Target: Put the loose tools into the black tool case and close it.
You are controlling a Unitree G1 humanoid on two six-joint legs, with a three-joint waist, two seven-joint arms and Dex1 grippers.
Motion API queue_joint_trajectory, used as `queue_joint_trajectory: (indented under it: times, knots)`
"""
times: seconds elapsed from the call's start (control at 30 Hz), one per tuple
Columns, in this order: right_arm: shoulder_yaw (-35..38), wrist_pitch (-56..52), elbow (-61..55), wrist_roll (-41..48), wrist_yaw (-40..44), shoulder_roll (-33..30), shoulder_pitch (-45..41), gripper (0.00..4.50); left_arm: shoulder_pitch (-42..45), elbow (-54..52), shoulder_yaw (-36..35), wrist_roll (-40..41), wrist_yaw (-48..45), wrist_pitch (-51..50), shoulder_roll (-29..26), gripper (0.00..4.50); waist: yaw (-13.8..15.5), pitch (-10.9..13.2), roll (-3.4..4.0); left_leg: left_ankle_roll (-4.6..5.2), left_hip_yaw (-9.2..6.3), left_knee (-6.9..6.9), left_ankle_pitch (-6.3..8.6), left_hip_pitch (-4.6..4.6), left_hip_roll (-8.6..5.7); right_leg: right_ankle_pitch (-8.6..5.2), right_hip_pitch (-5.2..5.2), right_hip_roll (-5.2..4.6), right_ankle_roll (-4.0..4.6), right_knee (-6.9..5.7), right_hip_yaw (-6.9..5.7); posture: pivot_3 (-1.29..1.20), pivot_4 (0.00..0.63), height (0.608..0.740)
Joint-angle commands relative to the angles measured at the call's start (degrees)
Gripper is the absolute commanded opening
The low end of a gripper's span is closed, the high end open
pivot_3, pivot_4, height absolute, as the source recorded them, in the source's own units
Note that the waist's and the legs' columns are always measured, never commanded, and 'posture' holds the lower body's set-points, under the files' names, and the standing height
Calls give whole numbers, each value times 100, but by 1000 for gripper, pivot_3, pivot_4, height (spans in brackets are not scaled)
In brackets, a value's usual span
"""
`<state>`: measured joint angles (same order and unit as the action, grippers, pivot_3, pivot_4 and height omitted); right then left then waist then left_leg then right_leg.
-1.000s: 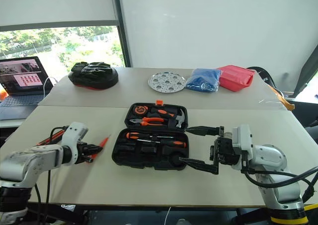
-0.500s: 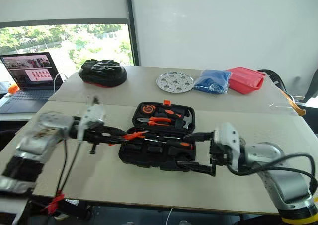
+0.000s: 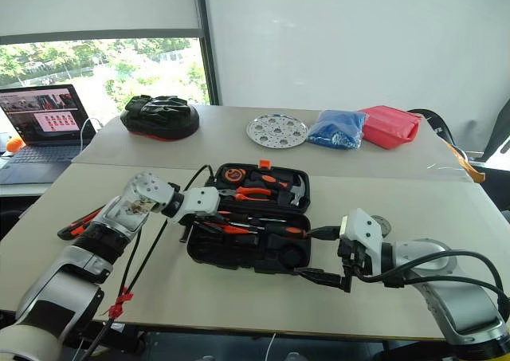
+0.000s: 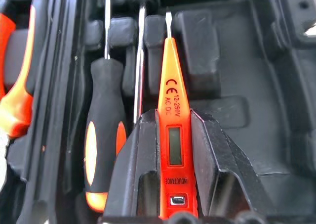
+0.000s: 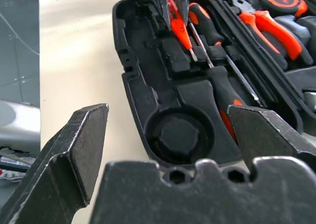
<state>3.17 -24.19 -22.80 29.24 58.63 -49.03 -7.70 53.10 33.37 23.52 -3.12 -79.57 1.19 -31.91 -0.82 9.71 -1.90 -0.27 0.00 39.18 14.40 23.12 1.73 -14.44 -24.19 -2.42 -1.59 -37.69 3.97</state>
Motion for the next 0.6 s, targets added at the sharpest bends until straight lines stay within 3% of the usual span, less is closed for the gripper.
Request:
queue_joint_trajectory:
  times: [0.03, 0.57, 0.6]
  knots:
    - [202, 128, -117, 20, -9, 21, 29, 4500, 151, -2, 2, -148, -77, -66, -18, 454, 0, 0, 0, 0, 0, 1, 0, 0, 0, 0, 0, 0, 0, -2, 0, 0, 150, 740]
    - [73, 117, 29, -61, -13, 68, -216, 4500, 22, -369, 67, -397, -171, -748, -21, 454, -38, 0, 0, 1, 0, 2, -1, -1, 1, 1, -1, 2, 0, -3, 1, 0, 150, 740]
    - [77, 128, 43, -59, -4, 85, -240, 4500, 26, -380, 46, -383, -171, -759, -20, 950, -38, 0, 0, 1, 0, 2, 0, -1, 1, 1, -1, 2, 0, -3, 1, 0, 150, 740]
